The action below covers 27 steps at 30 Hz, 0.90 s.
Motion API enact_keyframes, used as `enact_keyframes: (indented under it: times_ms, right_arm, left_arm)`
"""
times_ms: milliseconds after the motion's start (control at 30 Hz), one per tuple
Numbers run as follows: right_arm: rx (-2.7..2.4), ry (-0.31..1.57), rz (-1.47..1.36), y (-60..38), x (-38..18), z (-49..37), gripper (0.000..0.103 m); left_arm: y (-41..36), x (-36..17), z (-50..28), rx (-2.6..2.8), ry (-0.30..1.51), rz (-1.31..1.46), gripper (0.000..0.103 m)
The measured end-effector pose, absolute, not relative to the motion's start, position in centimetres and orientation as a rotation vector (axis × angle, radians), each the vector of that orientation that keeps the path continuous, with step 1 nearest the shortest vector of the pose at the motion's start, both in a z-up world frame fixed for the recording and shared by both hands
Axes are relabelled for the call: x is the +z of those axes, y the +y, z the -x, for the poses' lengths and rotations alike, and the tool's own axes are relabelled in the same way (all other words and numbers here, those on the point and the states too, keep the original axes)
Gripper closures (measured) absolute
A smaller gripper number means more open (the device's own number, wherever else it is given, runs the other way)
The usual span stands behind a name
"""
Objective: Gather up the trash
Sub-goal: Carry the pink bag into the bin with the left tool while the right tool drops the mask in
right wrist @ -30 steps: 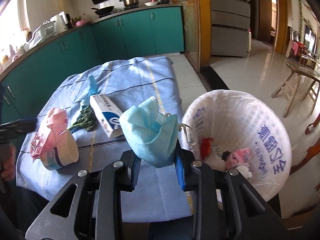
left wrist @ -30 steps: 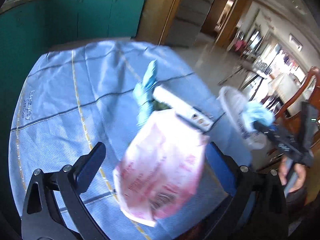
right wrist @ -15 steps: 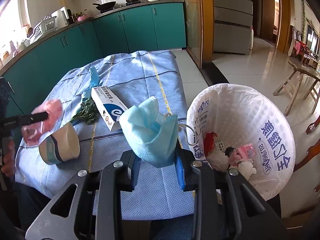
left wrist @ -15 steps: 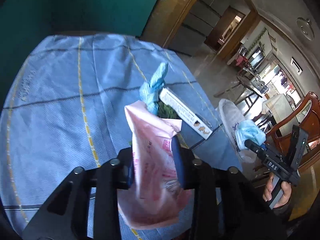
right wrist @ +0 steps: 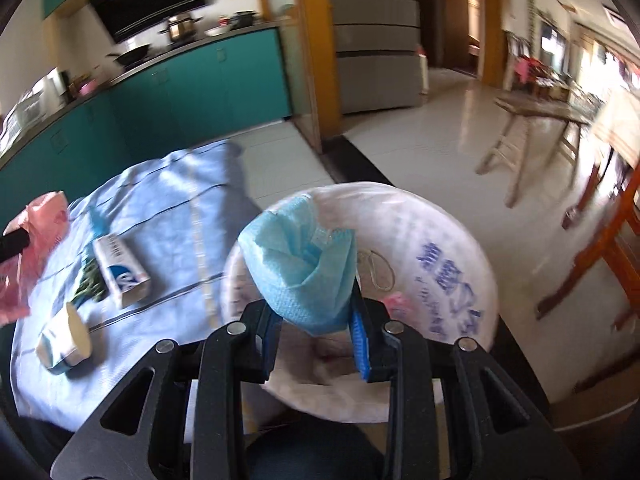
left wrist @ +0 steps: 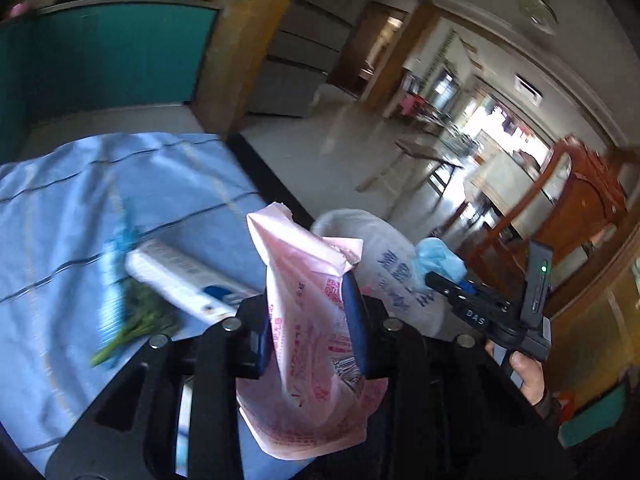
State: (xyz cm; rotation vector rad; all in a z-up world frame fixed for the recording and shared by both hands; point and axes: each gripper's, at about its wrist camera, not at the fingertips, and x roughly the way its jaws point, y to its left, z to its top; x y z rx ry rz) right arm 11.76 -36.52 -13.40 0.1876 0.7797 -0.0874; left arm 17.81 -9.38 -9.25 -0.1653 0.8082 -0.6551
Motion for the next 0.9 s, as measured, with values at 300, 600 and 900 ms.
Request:
enact_keyframes:
  times_ms: [300, 600, 900]
  right_arm:
    - [-0.163, 0.851, -0.225, -39.6, -16.8, -12.0, 0.072]
    - [-0.192, 0.869, -0.255, -41.4, -18.0, -11.8, 0.063]
    - [-0.158, 0.838, -0.268, -40.5, -17.8, -11.4, 0.026]
  left_arm:
    - [-23.6, -14.8, -23.6, -0.802, 0.987, 0.101, 0.066]
    - [-26.7, -16.4, -24.0, -0.761, 0.962, 0.044, 0.009]
    - [-15.1, -13.5, -21.4, -0.395, 0.883, 0.055, 0.004]
